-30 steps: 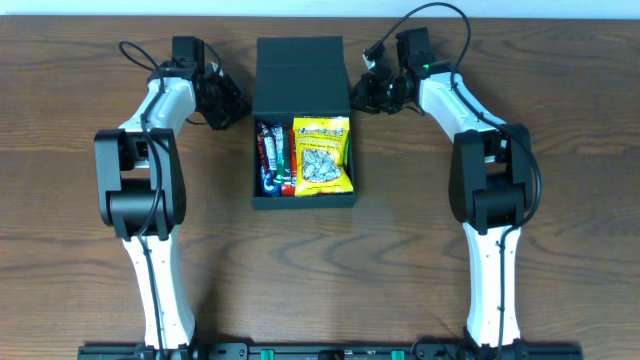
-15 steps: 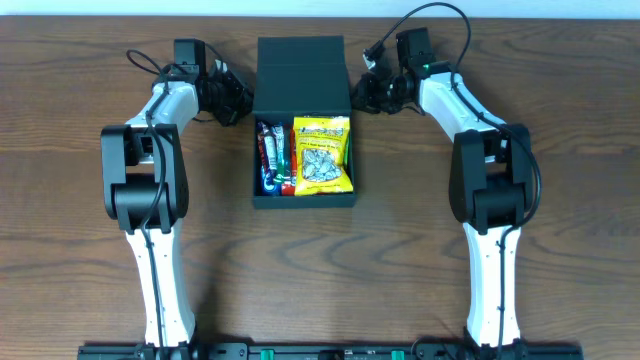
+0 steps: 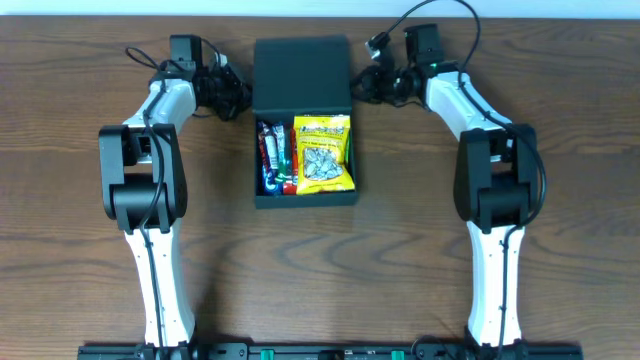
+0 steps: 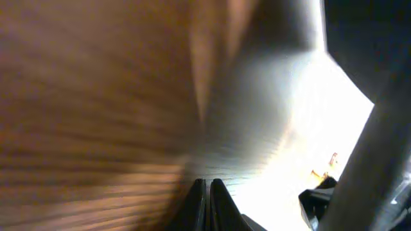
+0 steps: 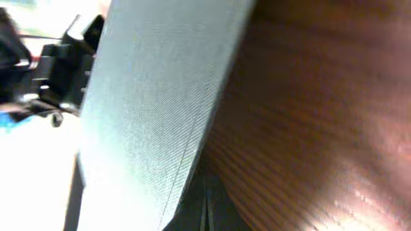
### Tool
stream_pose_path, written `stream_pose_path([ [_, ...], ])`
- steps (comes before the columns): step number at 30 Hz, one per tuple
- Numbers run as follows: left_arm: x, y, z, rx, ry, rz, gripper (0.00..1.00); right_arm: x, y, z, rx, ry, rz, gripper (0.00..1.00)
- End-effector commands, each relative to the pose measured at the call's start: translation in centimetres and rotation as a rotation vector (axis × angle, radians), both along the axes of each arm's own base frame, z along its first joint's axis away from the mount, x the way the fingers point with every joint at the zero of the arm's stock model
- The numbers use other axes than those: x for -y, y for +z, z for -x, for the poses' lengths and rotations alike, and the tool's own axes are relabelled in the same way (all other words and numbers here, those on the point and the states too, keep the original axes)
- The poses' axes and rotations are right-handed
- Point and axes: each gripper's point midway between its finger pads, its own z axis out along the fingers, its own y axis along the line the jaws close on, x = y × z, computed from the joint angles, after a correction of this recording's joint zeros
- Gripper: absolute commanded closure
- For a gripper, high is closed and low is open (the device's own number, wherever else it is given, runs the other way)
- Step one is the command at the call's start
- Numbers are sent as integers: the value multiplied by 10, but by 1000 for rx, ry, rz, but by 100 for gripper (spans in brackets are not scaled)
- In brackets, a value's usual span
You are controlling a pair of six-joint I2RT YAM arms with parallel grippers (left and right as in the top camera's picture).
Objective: Pack container
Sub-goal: 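Bring both grippers to the box lid's back edge, then swing the lid forward with both grippers to close the box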
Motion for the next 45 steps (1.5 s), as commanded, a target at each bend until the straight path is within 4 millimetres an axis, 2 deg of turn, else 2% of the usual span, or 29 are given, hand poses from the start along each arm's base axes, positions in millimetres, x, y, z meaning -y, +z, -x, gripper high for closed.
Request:
stream_pose_path([
  [1,11,32,-12,116,-72,25,94,3,14,4,20,60,-101,99],
  [3,11,48,-17,163,-81,18,94,8,22,2,36,54,-107,99],
  [6,14,89,-21,290,-132,10,94,13,46,2,100,82,-134,99],
  [11,16,129,-16,415,-189,-7,94,10,80,7,215,133,-143,99],
  [18,19,165,-4,528,-258,-36,94,10,122,16,330,172,-136,99],
  [25,19,204,21,635,-341,-105,94,10,162,47,419,246,-92,99],
  [28,12,221,35,665,-361,-177,94,14,169,62,431,261,-21,99],
  [31,-7,234,51,667,-355,-291,94,16,173,79,433,290,46,99],
  [35,-32,257,77,690,-365,-360,94,14,172,110,397,357,106,98],
  [37,-42,265,93,709,-399,-397,94,14,164,127,358,401,151,99],
  [39,-49,268,104,711,-417,-418,94,18,154,136,305,411,214,99],
  [42,-58,271,109,698,-399,-433,94,25,146,136,272,395,280,99],
  [45,-69,268,107,667,-367,-466,94,42,136,120,196,268,380,99],
])
